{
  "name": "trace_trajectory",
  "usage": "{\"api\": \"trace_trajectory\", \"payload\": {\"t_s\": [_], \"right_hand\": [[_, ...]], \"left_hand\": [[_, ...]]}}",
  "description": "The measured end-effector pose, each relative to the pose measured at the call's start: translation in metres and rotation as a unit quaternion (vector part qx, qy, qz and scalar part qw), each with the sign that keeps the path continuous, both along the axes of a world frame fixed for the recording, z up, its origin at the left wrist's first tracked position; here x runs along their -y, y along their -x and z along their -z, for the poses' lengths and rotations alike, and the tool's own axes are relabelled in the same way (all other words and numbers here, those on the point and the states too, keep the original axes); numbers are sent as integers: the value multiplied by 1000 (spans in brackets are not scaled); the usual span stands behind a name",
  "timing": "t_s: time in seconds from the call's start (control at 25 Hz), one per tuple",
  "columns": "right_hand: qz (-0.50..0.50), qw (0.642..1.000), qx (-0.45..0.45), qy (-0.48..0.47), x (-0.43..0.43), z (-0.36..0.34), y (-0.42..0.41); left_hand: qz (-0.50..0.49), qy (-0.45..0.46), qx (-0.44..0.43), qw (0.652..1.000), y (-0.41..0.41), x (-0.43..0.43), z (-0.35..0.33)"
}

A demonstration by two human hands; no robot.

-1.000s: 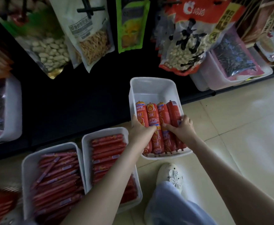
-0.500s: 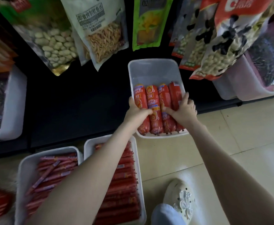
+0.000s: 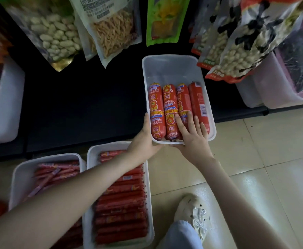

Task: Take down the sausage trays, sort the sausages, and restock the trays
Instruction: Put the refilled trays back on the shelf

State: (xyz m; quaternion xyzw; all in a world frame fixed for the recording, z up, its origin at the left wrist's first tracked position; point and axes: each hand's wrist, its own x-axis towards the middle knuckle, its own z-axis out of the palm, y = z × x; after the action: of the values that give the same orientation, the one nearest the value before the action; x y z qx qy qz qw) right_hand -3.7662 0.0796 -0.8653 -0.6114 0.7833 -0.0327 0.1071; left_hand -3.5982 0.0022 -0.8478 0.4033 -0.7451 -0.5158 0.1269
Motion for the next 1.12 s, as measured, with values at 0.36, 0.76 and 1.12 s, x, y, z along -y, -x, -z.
{"api": "trace_trajectory", "payload": {"t_s": [0.36,0.76,1.12], "right_hand": [[46,997,-35,-48,13,-8,83],[162,977,-81,-110,27,-13,123],[251,931,264,11,-12,-33,-45]], "left_hand": [[-4,-8,28,1000,89,14,8],[31,-86,43,995,157,33,3],[-81,0,190,978,-27,-68,-10]]}}
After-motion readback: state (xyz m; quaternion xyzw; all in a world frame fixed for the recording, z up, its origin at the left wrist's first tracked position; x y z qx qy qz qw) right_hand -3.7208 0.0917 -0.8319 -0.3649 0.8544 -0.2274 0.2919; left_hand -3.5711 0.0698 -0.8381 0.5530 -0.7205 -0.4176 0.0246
